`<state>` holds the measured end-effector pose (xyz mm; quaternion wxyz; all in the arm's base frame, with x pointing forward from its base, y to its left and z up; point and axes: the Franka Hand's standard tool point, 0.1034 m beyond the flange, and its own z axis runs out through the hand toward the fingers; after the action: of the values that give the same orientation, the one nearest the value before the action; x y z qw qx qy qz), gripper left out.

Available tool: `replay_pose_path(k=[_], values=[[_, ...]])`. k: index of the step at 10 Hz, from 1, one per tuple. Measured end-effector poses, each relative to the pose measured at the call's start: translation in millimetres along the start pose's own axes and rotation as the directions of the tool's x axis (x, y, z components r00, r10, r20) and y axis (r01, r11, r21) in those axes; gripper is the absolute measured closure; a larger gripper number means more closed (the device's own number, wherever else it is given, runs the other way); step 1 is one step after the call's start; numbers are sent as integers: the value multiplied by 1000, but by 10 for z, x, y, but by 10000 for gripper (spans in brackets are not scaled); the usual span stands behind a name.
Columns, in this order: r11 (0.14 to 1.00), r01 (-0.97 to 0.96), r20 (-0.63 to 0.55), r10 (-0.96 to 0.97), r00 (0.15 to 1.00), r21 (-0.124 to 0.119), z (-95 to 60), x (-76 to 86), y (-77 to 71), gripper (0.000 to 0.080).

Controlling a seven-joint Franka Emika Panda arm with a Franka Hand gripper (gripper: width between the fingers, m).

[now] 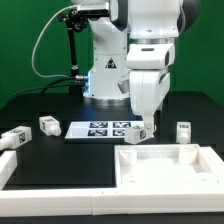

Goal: Assemble one leg

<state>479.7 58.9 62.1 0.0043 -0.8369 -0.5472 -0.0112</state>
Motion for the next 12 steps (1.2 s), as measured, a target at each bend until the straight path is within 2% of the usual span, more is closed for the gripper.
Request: replay_pose_path(k=[2,3,4,5,6,8,10,11,12], values=[[989,-147,0,147,989,1,1,-12,1,150],[957,-291,-4,291,957,-9,-39,-143,12,150],[887,-462,-7,462,887,-13,-75,-335,-15,150],[803,-597,-1,597,803,12,-60,-460,-26,150],[718,-695,29,694,719,40,-71,-467,-22,150],[634,-772,21,772,635,45,-80,-443,-5,150],[487,-872,27,872,489,50,-79,-419,-17,150],[392,-918,40,918,395,55,-66,-422,-31,150],[249,-967,87,964,253,51,-22,-457,-80,150]])
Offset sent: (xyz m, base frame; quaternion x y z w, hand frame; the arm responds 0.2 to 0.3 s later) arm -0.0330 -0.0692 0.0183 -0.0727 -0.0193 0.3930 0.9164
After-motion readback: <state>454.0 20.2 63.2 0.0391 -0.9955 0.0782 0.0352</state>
